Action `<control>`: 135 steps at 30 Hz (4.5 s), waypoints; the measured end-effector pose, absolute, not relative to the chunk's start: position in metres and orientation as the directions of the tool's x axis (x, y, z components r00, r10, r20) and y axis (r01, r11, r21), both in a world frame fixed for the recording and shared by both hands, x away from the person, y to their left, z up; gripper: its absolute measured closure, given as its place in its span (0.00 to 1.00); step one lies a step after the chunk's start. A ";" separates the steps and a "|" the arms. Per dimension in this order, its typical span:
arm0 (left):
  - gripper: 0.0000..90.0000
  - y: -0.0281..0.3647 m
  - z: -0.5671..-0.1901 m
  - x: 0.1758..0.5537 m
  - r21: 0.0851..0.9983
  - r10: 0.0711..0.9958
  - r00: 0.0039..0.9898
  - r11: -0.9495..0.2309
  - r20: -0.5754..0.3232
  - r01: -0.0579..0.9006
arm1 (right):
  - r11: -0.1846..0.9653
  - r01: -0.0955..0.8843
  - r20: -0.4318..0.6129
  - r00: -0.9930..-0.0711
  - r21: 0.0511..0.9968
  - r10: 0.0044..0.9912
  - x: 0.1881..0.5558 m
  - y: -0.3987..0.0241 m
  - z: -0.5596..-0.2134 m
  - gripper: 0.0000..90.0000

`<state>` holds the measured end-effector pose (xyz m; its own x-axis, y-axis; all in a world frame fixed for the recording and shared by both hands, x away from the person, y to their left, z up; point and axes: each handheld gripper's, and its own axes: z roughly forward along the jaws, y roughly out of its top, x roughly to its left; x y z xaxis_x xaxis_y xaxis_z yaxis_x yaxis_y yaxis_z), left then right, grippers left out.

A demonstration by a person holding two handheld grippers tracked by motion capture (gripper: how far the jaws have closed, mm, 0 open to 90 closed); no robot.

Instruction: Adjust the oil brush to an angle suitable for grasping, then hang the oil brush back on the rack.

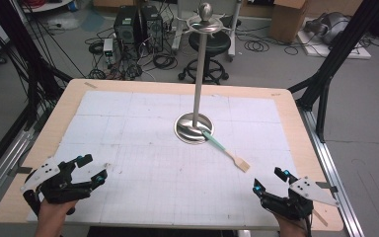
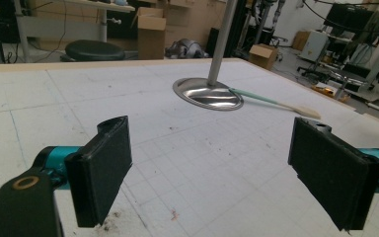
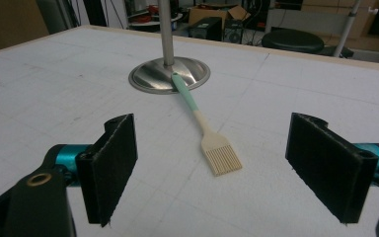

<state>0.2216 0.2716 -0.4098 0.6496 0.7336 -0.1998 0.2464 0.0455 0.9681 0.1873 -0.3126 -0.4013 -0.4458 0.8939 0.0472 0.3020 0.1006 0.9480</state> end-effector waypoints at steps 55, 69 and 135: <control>0.24 0.271 -0.416 0.225 0.959 0.722 0.663 0.002 -0.199 0.285 | 0.232 0.663 0.144 -0.461 0.712 0.875 0.317 -0.269 -0.444 0.99; 0.24 0.270 -0.416 0.225 0.959 0.723 0.661 0.003 -0.199 0.285 | 0.284 0.653 0.125 -0.506 0.702 0.854 0.273 -0.275 -0.440 0.99; 0.21 0.267 -0.412 0.223 0.962 0.704 0.677 0.030 -0.212 0.270 | 0.261 0.425 0.033 -0.570 0.867 0.821 0.239 -0.263 -0.409 0.35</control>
<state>0.2226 0.2674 -0.4122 0.6773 0.7044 -0.2121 0.2701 0.0302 0.9624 0.2390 -0.2627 -0.4087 -0.5703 0.8207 0.0330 0.4251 0.2606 0.8668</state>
